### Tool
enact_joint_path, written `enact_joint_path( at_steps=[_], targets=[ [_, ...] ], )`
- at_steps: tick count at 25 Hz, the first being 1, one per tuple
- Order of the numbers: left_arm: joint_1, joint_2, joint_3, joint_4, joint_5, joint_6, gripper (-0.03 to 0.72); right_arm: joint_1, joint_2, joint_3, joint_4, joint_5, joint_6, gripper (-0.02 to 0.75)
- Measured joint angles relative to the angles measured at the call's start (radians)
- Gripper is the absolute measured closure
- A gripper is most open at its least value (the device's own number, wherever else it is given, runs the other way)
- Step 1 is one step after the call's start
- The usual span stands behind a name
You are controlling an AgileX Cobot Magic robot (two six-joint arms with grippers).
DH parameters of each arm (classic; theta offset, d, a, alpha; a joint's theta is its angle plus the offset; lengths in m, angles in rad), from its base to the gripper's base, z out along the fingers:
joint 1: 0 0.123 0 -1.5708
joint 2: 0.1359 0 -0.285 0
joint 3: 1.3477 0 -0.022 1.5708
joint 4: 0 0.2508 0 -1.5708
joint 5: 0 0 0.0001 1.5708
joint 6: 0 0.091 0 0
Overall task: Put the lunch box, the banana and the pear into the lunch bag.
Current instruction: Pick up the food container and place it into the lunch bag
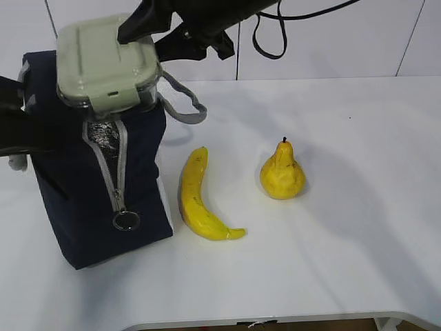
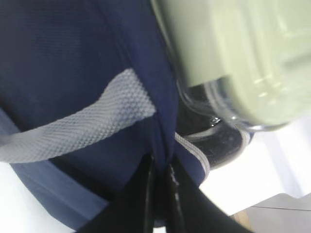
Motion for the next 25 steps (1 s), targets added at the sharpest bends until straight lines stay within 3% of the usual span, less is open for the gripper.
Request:
enact_joint_path(
  at_steps=[7, 11, 18, 25],
  targets=[
    [0.000, 0.000, 0.000, 0.000, -0.001, 0.000, 0.701, 0.035, 0.000, -0.002, -0.148, -0.017, -0.109, 0.368],
    [0.000, 0.000, 0.000, -0.002, -0.001, 0.002, 0.701, 0.090, 0.000, -0.006, -0.230, -0.025, -0.158, 0.368],
    [0.000, 0.000, 0.002, -0.029, -0.002, 0.002, 0.701, 0.203, 0.000, -0.043, -0.473, -0.080, -0.171, 0.368],
    [0.000, 0.000, 0.002, -0.041, -0.004, 0.008, 0.701, 0.220, 0.013, -0.045, -0.577, -0.098, -0.205, 0.368]
  ],
)
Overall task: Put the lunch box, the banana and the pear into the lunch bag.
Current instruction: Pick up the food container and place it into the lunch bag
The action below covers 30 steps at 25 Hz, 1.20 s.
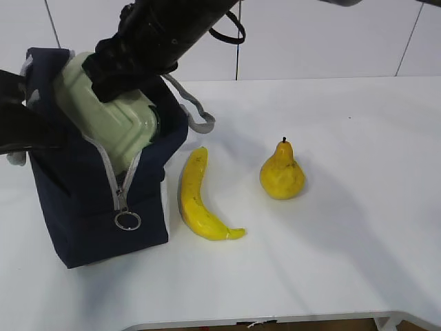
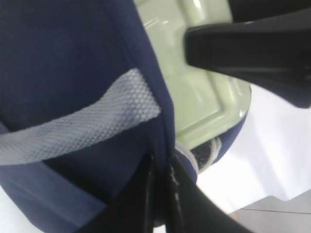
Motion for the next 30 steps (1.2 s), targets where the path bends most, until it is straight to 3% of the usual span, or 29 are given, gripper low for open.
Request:
enact_joint_path(
  at_steps=[10, 30],
  targets=[
    [0.000, 0.000, 0.000, -0.002, -0.006, 0.016, 0.701, 0.075, 0.069, -0.002, -0.041, -0.007, -0.096, 0.368],
    [0.000, 0.026, 0.000, -0.002, -0.010, 0.030, 0.702, 0.082, 0.134, -0.002, -0.042, 0.007, -0.129, 0.348]
  ],
)
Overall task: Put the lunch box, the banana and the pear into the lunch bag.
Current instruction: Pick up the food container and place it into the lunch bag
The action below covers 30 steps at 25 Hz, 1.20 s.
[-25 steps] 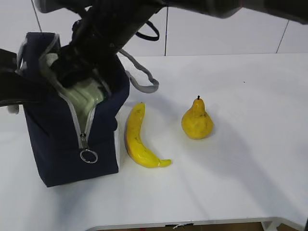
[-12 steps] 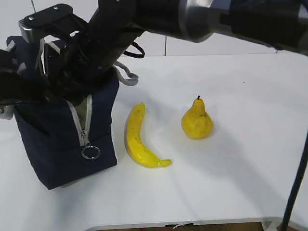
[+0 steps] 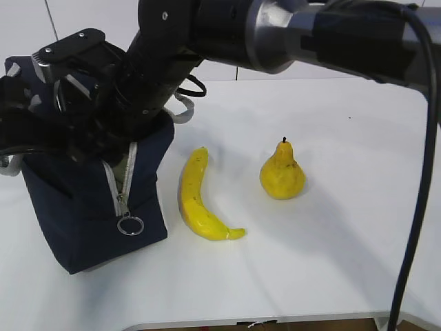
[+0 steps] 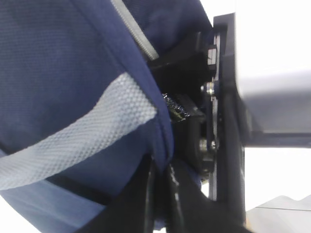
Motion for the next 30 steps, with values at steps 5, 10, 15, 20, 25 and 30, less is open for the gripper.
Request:
enact_joint_path(
  at_steps=[5, 10, 15, 20, 25, 30],
  targets=[
    [0.000, 0.000, 0.000, 0.007, -0.004, 0.004, 0.702, 0.000, 0.000, 0.000, 0.002, 0.013, -0.011, 0.317],
    [0.000, 0.000, 0.000, 0.026, -0.004, 0.006, 0.702, 0.000, 0.000, -0.009, 0.004, 0.028, -0.015, 0.315],
    [0.000, 0.000, 0.000, 0.030, -0.004, 0.006, 0.702, 0.000, 0.002, -0.064, 0.006, 0.066, -0.015, 0.248],
    [0.000, 0.000, 0.000, 0.032, -0.006, 0.006, 0.702, 0.000, 0.000, -0.101, 0.008, 0.086, -0.015, 0.211],
    [0.000, 0.000, 0.000, 0.034, -0.006, 0.006, 0.702, 0.000, 0.000, -0.155, -0.046, 0.175, -0.015, 0.209],
    [0.000, 0.000, 0.000, 0.036, -0.006, 0.008, 0.702, -0.002, 0.000, -0.274, -0.087, 0.328, 0.023, 0.208]
  ],
)
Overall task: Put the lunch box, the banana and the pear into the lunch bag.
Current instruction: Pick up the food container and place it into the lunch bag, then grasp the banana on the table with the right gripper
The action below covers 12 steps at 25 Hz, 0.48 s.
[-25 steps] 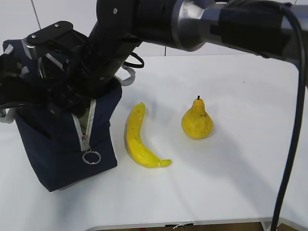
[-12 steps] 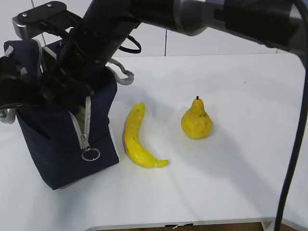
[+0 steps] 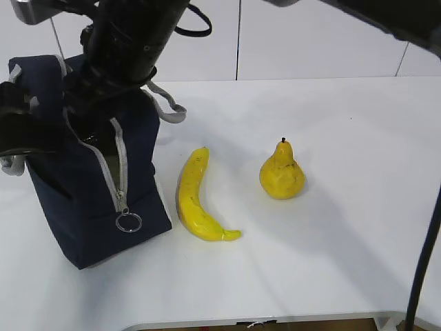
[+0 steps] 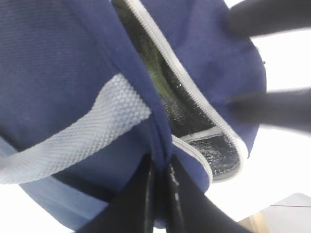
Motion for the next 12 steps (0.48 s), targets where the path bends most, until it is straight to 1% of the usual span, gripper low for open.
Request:
enact_joint_path(
  at_steps=[4, 12],
  targets=[
    [0.000, 0.000, 0.000, 0.000, -0.006, 0.012, 0.702, -0.009, 0.000, -0.064, -0.009, 0.056, 0.039, 0.207],
    [0.000, 0.000, 0.000, 0.000, -0.019, 0.034, 0.702, -0.053, -0.095, -0.063, -0.060, 0.072, 0.091, 0.207]
  ],
)
